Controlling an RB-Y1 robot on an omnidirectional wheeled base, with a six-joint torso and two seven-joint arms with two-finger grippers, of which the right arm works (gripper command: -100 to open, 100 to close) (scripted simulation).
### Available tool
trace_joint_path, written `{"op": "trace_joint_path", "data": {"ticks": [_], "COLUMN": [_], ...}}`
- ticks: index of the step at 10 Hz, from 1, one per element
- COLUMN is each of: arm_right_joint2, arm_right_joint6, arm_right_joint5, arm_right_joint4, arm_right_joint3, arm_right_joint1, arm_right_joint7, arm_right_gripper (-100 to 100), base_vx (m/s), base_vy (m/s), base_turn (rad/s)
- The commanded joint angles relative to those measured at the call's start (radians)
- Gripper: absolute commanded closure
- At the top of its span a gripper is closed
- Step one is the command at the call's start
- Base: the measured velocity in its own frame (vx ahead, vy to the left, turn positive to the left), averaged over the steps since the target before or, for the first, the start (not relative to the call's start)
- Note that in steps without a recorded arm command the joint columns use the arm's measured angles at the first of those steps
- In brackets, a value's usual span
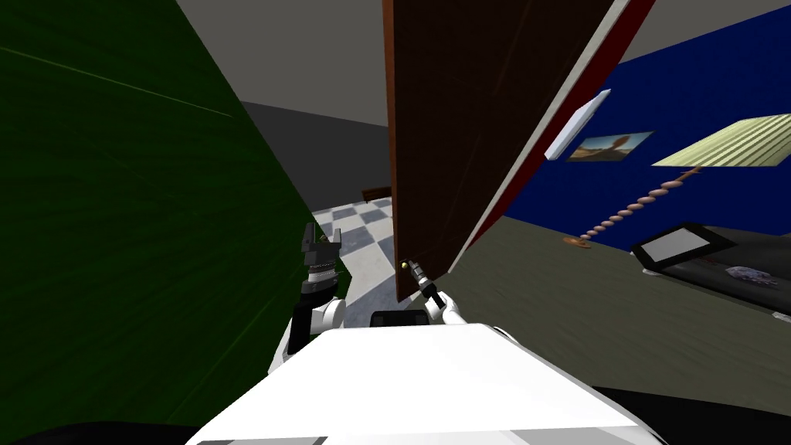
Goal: Push the door open
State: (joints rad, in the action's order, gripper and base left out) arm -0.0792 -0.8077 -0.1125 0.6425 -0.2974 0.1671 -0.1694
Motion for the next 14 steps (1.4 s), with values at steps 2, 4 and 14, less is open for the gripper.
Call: {"op": "trace_joint_path", "data": {"ticks": [2, 4, 14], "arm_right_joint2": [-0.001, 0.000, 0.007], "arm_right_joint6": [0.000, 0.001, -0.010], "arm_right_joint5": [0.000, -0.001, 0.003], "arm_right_joint4": [0.003, 0.007, 0.008], "arm_right_joint3": [-0.003, -0.007, -0.005], "arm_right_joint1": [-0.002, -0.004, -0.012], "arm_right_joint7": [-0.004, -0.009, -0.007], "arm_right_gripper": [-100, -100, -100], "base_vx": [-0.082, -0.197, -0.022], "base_vy": [0.010, -0.051, 0.019], "base_turn": [-0.027, -0.017, 0.000]}}
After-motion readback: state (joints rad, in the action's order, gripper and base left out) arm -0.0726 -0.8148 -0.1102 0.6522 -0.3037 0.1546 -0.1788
